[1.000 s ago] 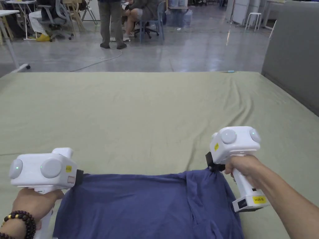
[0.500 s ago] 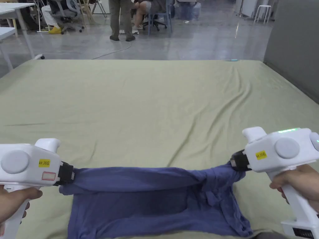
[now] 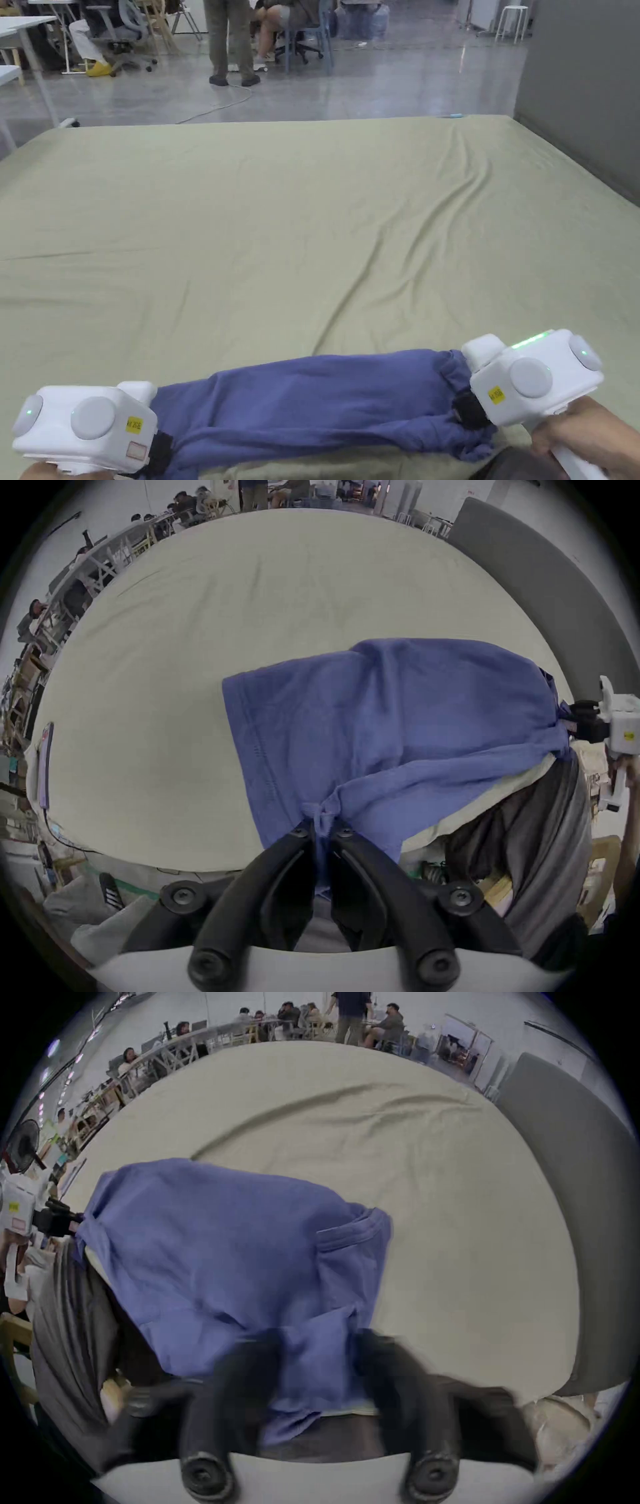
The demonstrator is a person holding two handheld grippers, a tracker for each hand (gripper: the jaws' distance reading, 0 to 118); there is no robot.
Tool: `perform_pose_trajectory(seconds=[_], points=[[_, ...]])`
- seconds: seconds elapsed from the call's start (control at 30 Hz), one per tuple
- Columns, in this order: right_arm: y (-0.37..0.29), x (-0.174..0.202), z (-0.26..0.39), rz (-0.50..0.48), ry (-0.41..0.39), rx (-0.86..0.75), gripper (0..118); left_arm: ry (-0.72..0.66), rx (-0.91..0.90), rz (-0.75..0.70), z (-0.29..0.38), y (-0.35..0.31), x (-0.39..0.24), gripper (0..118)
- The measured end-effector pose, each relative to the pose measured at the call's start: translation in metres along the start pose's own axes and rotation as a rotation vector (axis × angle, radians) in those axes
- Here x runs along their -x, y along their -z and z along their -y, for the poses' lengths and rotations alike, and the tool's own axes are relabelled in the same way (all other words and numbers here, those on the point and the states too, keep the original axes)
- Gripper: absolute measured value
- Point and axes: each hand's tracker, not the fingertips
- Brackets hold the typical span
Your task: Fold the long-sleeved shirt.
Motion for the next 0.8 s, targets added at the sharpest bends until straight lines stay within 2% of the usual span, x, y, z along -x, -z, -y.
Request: perform_pose_trajectory(seconds=[0.03,0.07,0.13,0.17,0.23,0.27,0.3,0.33,0.37,0.4,0.43,0.47,0.53,0.6,0.8], points=[[-0.003,0.000,0.001,0.028,0.017,0.006,81,-0.023,-0.018,-0.013,0.001,-0.006,-0.001,9],[-0.009,-0.002,0.000,0.036,0.033,0.017,98,-0.036,-0.050,-0.001,0.001,-0.012,0.000,31],[-0.022,-0.006,-0.003,0.010,0.085,0.008,101,-0.018,-0.076,-0.002,0.002,-0.025,0.001,111],[-0.031,-0.004,-0.009,0.024,0.110,0.036,101,-0.014,-0.104,0.001,0.003,-0.036,0.000,118],[-0.047,-0.001,-0.024,0.012,0.117,0.103,101,-0.030,-0.203,0.005,0.001,-0.059,-0.002,118],[-0.056,0.001,-0.028,-0.006,0.127,0.080,101,-0.041,-0.254,-0.007,-0.001,-0.070,-0.003,118],[-0.066,0.005,-0.031,-0.023,0.152,-0.015,99,-0.039,-0.298,-0.028,-0.004,-0.080,-0.004,118],[-0.076,0.010,-0.035,-0.022,0.151,-0.097,84,-0.032,-0.338,-0.044,-0.006,-0.088,-0.006,118],[-0.084,0.014,-0.040,-0.031,0.146,-0.140,61,-0.023,-0.366,-0.045,-0.009,-0.095,-0.008,113],[-0.089,0.018,-0.046,-0.020,0.143,-0.162,24,-0.009,-0.391,-0.036,-0.011,-0.102,-0.009,91],[-0.092,0.022,-0.051,0.005,0.156,-0.181,0,0.003,-0.433,-0.018,-0.013,-0.107,-0.010,24],[-0.091,0.025,-0.055,0.031,0.161,-0.191,0,0.010,-0.448,-0.007,-0.015,-0.110,-0.012,0],[-0.089,0.029,-0.063,0.042,0.149,-0.208,0,-0.003,-0.485,-0.038,-0.020,-0.106,-0.014,0],[-0.084,0.031,-0.069,0.028,0.169,-0.201,0,0.037,-0.447,-0.051,-0.027,-0.102,-0.014,0],[-0.075,0.032,-0.078,0.028,0.183,-0.194,0,-0.039,-0.417,-0.007,-0.031,-0.090,-0.002,0]])
